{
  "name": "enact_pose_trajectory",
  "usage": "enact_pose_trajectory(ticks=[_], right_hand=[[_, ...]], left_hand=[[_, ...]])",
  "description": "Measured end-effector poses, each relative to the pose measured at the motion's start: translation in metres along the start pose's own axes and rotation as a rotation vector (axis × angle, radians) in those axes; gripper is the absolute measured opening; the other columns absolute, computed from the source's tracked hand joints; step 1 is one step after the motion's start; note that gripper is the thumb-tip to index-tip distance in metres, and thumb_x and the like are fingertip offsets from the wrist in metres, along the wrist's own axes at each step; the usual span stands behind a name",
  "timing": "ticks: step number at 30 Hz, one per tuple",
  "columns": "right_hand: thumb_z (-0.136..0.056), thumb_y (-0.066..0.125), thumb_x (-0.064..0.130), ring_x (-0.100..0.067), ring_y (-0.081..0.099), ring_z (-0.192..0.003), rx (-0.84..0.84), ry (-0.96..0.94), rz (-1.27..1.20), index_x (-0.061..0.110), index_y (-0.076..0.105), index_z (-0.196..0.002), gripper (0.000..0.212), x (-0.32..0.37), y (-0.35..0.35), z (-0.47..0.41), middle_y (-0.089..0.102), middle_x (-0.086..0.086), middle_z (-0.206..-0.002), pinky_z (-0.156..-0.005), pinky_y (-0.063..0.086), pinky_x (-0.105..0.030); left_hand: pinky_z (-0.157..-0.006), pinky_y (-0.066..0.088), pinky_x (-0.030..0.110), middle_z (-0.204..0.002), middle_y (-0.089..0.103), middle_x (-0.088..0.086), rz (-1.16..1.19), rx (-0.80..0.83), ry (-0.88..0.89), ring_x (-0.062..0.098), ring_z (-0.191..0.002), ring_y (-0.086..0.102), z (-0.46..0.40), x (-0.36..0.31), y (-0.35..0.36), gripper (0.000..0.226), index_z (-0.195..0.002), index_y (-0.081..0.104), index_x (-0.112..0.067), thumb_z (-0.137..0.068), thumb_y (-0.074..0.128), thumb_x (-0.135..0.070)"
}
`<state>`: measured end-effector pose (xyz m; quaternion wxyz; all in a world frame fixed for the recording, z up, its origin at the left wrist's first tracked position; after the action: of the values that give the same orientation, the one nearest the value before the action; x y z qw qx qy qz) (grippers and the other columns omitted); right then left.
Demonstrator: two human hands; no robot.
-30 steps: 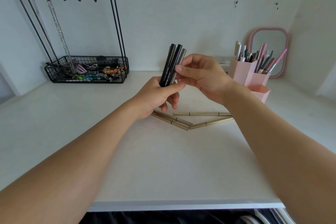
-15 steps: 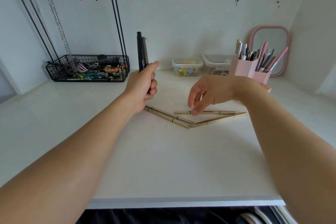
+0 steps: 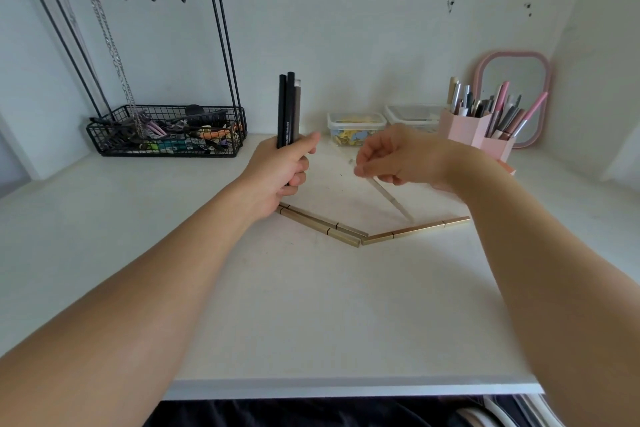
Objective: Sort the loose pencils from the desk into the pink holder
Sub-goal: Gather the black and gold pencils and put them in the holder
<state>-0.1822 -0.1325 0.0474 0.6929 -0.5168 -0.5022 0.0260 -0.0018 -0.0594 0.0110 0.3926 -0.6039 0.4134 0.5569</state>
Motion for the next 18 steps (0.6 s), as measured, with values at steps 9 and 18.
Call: enact_pose_trajectory(ticks=[9,18], right_hand=[[-0.092,0.063,0.001,-0.021,0.068,-0.065,-0.172,-0.182,-0.754,0.003,0.058,-0.091,0.006,0.021,-0.002,-0.001,0.065,-0.02,-0.08,-0.063,0.058,-0.025],[-0.083,0.072,-0.001,-0.022,0.068,-0.067,-0.194,-0.251,-0.79,0.003,0.063,-0.09,0.013,0.024,0.007,-0.004,0.067,-0.016,-0.076,-0.068,0.058,-0.027]], left_hand=[[-0.041,0.014,0.021,-0.057,0.028,-0.002,-0.071,0.198,0.08,0.013,-0.046,0.025,0.013,-0.006,0.024,0.05,-0.078,0.056,-0.02,-0.065,0.078,-0.063],[-0.039,0.027,0.018,-0.054,0.048,0.001,-0.24,0.242,0.141,0.015,-0.044,0.044,0.014,-0.003,0.027,0.027,-0.076,0.056,-0.016,-0.086,0.079,-0.028]])
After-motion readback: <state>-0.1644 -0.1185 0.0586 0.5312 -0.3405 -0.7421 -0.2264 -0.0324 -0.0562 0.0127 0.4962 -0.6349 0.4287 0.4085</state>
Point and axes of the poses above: each hand's wrist, its own z-axis away from the middle knuckle, its own y-axis out of the palm, x = y × z, the point moved 5 cm from there along -z, towards the middle knuckle
